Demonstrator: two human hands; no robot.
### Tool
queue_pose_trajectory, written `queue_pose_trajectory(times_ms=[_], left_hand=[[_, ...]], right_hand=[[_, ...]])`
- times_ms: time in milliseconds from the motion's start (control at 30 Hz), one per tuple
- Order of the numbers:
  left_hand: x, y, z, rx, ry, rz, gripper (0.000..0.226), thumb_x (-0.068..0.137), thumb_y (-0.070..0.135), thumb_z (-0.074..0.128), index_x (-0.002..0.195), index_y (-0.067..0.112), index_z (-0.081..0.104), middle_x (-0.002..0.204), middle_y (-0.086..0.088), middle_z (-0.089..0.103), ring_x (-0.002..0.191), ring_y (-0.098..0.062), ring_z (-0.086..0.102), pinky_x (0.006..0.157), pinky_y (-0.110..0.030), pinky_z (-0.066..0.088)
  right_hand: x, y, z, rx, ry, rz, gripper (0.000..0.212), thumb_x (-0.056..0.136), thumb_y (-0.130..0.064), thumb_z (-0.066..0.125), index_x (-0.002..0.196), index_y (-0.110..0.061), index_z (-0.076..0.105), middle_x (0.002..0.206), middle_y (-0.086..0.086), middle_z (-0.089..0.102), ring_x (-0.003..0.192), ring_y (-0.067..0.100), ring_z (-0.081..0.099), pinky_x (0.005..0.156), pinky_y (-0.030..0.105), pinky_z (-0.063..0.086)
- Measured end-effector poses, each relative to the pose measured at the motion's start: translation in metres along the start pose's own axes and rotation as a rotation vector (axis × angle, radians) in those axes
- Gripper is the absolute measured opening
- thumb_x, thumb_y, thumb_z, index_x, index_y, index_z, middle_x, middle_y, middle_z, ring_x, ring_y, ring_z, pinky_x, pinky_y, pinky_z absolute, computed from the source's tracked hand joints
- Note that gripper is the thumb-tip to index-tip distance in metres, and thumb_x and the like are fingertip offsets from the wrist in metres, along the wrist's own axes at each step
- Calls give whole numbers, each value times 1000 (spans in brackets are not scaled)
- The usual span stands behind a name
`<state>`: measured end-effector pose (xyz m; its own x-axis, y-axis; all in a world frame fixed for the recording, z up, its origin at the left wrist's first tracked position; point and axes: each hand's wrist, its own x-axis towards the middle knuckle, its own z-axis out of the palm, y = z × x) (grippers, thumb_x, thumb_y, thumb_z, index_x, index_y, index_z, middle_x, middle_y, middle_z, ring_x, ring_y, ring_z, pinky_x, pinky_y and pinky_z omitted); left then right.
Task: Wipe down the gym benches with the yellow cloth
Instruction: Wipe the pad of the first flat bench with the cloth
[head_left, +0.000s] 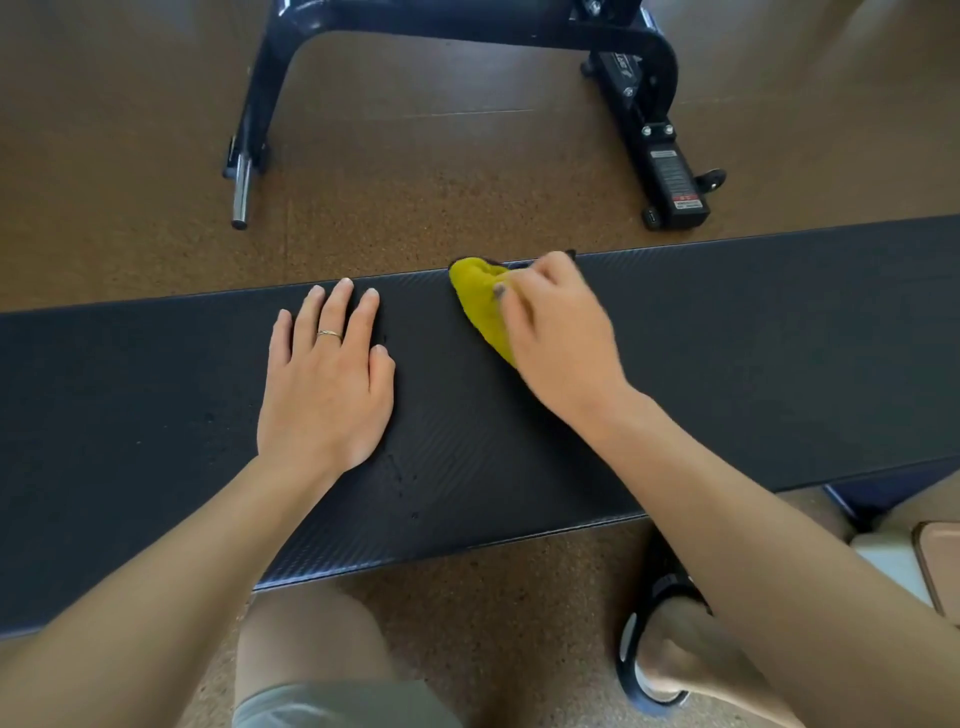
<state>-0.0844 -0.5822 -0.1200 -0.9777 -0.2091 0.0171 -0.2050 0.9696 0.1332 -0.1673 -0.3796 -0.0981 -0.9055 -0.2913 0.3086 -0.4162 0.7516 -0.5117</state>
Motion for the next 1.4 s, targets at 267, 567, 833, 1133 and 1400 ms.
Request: queue_pose_trajectory(times_ms=[267,567,833,1133,1400], left_hand=[[-1,-2,1,-5,-7,16,65,101,43,8,161,22,21,169,-5,18,157,-24,9,127,-49,7],[-1,-2,1,-5,-19,6,58,106,39,18,161,24,18,170,-3,15,157,-23,6,128,-48,6],[-1,-2,0,-7,-17,12,57,106,38,18,161,23,19,170,-3,15,157,-23,7,128,-47,6],[0,-1,0,-42,-14,1,56,106,36,22,161,23,21,169,-3,16,157,-23,7,128,-48,5],[-8,-24,-20,-146,-43,5,54,108,34,31,160,20,27,168,-2,20,156,-19,11,127,-41,5]], right_hand=[[-19,-4,-40,-202,-198,62,43,105,-45,39,98,-23,74,111,2,56,109,28,49,99,53,44],[-24,24,-18,-339,-365,-259,55,102,-52,33,150,-30,47,155,6,45,144,30,37,121,46,27],[-33,36,-20,-403,-283,-234,49,106,-48,30,147,-32,52,151,3,49,137,27,43,113,45,34],[-48,16,-9,-448,-158,99,52,100,-43,32,145,-30,55,154,4,49,136,33,45,112,51,33],[-90,-19,-8,-333,-315,-269,45,105,-38,37,147,-29,53,155,0,47,139,25,45,113,44,35]])
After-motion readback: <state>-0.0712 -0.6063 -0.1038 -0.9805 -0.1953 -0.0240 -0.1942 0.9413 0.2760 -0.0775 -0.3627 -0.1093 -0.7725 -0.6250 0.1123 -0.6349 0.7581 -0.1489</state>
